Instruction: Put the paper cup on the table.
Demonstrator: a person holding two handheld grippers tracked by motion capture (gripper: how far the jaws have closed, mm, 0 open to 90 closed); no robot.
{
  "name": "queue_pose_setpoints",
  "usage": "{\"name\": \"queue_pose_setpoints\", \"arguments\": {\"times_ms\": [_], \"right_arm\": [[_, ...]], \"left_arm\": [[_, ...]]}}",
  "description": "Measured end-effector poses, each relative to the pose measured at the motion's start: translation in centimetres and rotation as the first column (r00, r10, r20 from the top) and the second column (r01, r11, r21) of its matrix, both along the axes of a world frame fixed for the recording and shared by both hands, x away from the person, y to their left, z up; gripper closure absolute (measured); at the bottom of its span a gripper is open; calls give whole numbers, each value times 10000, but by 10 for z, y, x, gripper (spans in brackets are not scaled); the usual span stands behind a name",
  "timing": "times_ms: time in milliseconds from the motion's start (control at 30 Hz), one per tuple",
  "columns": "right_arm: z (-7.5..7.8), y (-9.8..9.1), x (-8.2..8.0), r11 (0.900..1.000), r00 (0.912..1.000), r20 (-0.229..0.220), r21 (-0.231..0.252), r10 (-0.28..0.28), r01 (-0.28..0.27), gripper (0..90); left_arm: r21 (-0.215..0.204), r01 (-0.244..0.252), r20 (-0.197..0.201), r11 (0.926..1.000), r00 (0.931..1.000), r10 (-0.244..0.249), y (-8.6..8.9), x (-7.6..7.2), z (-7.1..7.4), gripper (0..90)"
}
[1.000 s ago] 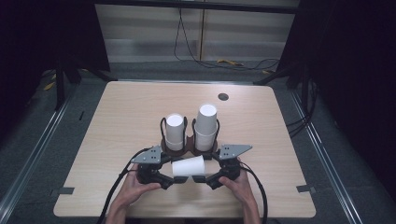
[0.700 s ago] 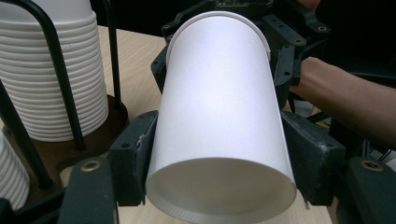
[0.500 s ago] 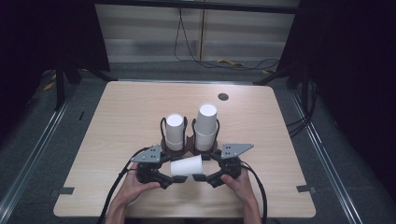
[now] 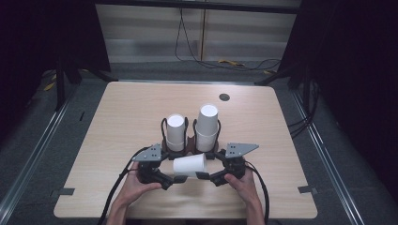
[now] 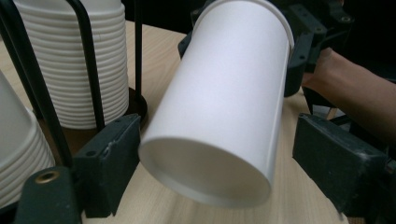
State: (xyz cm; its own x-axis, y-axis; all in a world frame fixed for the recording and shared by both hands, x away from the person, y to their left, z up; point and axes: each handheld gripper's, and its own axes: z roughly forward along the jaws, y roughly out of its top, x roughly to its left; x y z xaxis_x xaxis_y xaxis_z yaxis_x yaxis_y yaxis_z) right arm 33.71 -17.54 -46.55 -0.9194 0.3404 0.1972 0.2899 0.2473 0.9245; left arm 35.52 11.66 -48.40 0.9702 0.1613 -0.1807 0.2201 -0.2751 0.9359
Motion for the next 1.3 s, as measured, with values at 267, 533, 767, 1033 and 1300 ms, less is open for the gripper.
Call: {"name": "queue_pose_setpoints", "arguments": {"times_ms": [267, 533, 767, 1033, 1300], "right_arm": [[2, -8, 2, 9977, 9977, -215, -215, -646, 641, 246], [3, -15, 1, 9934, 9935, -304, -388, -1094, 1082, 246], [4, -20, -1, 9884, 9902, -362, -753, -1349, 1319, 245], [7, -28, -5, 9733, 9788, -401, -1216, -2007, 1946, 239], [10, -36, -10, 9532, 9642, -535, -1739, -2598, 2472, 239]], "left_arm": [[245, -992, 525, 9948, 9938, 978, 6, -3, -7, 155], [-147, -1941, 524, 9809, 9795, 1946, 16, -1, -14, 157], [-292, -3166, 636, 9481, 9460, 3178, 27, 2, -17, 156], [-629, -3970, 946, 9156, 9110, 4015, 34, -1, -25, 155], [-1189, -4610, 1303, 8794, 8708, 4741, 38, -8, -26, 158]]}}
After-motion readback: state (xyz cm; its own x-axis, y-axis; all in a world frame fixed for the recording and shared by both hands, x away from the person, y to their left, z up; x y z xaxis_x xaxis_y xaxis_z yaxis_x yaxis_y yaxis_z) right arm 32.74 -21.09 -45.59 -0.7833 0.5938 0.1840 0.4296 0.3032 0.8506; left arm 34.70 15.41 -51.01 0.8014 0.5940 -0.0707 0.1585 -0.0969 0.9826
